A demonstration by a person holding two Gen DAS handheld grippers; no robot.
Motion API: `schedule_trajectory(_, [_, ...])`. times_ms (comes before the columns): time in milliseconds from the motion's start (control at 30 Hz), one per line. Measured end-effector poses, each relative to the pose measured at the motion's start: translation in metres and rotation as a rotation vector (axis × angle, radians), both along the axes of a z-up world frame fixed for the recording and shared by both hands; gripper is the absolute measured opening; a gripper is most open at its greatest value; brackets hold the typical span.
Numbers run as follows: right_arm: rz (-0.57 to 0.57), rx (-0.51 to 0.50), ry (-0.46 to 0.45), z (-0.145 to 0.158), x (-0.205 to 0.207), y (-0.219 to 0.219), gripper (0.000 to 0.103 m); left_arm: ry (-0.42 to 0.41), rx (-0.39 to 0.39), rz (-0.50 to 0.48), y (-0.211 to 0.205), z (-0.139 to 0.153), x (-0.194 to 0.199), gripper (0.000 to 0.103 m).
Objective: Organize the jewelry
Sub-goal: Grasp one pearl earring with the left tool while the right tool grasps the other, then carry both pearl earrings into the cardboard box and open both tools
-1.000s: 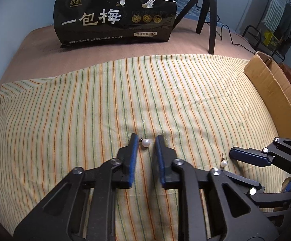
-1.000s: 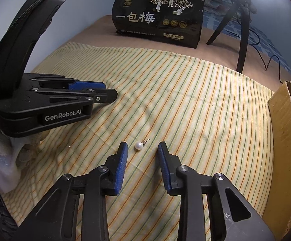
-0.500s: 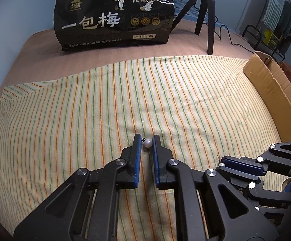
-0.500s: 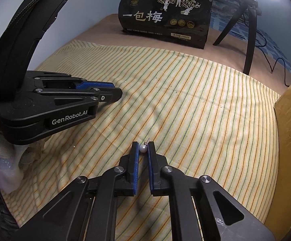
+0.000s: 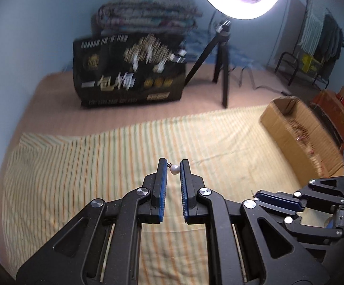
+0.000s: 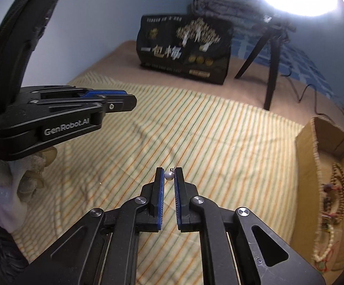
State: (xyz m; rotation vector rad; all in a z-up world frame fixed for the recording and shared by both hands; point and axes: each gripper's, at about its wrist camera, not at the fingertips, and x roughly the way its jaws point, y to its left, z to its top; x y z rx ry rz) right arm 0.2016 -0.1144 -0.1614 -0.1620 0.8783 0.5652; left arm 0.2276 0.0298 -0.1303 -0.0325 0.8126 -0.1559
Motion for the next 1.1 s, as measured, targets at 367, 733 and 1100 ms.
schedule_trajectory(367, [-0.093, 0.043, -0.093, 0.058, -0.020, -0.050, 0.007, -0.148, -0.014, -0.074, -0.050, 0.062, -0.027, 0.009])
schedule_trajectory(733, [-0.212, 0.057, -0.159, 0.089, -0.033, -0.116, 0.007, -0.211, -0.009, -0.176, -0.112, 0.085, -0.043, 0.009])
schedule_trajectory(1100, [-0.346, 0.068, -0.172, 0.095, -0.032, -0.183, 0.007, -0.204, -0.036, -0.251, -0.170, 0.083, -0.042, 0.009])
